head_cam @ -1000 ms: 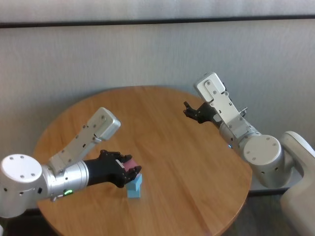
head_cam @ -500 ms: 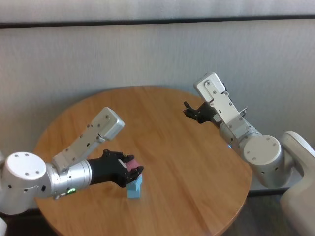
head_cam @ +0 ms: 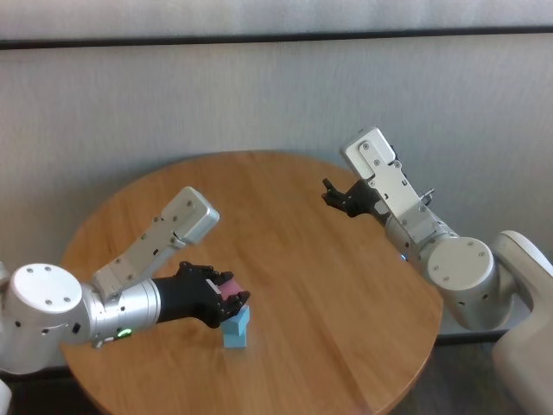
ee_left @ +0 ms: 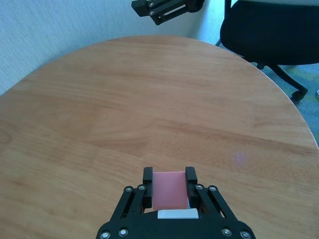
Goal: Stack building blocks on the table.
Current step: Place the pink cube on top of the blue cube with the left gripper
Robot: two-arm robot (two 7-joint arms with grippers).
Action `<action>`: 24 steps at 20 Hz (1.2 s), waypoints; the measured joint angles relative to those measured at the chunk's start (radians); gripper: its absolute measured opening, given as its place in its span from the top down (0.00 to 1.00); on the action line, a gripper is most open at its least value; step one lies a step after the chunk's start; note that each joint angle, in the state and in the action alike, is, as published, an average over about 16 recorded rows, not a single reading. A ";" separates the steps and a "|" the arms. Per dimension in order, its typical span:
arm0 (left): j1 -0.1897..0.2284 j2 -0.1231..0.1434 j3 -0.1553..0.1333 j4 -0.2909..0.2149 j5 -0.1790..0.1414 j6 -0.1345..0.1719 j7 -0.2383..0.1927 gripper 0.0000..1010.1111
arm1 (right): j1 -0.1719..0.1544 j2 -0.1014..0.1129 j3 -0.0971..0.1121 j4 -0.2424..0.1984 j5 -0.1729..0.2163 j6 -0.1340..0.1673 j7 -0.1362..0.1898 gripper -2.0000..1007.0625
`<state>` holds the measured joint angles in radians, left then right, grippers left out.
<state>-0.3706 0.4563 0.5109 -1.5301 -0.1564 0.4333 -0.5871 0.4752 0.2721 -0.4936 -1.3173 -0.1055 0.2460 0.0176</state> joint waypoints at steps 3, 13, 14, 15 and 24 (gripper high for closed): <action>0.000 0.000 0.000 0.000 0.000 0.000 0.000 0.61 | 0.000 0.000 0.000 0.000 0.000 0.000 0.000 0.01; -0.008 0.004 0.013 0.002 -0.007 0.002 -0.001 0.61 | 0.000 0.000 0.000 0.000 0.000 0.000 0.000 0.01; -0.009 0.005 0.015 0.003 -0.008 0.003 -0.002 0.61 | 0.000 0.000 0.000 0.000 0.000 0.000 0.000 0.01; -0.011 0.006 0.017 0.004 -0.010 0.004 -0.002 0.61 | 0.000 0.000 0.000 0.000 0.000 0.000 0.000 0.01; -0.020 0.012 0.033 0.012 -0.027 0.002 -0.001 0.60 | 0.000 0.000 0.000 0.000 0.000 0.000 0.000 0.01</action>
<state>-0.3911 0.4685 0.5434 -1.5184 -0.1838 0.4353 -0.5881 0.4753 0.2721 -0.4936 -1.3173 -0.1056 0.2460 0.0176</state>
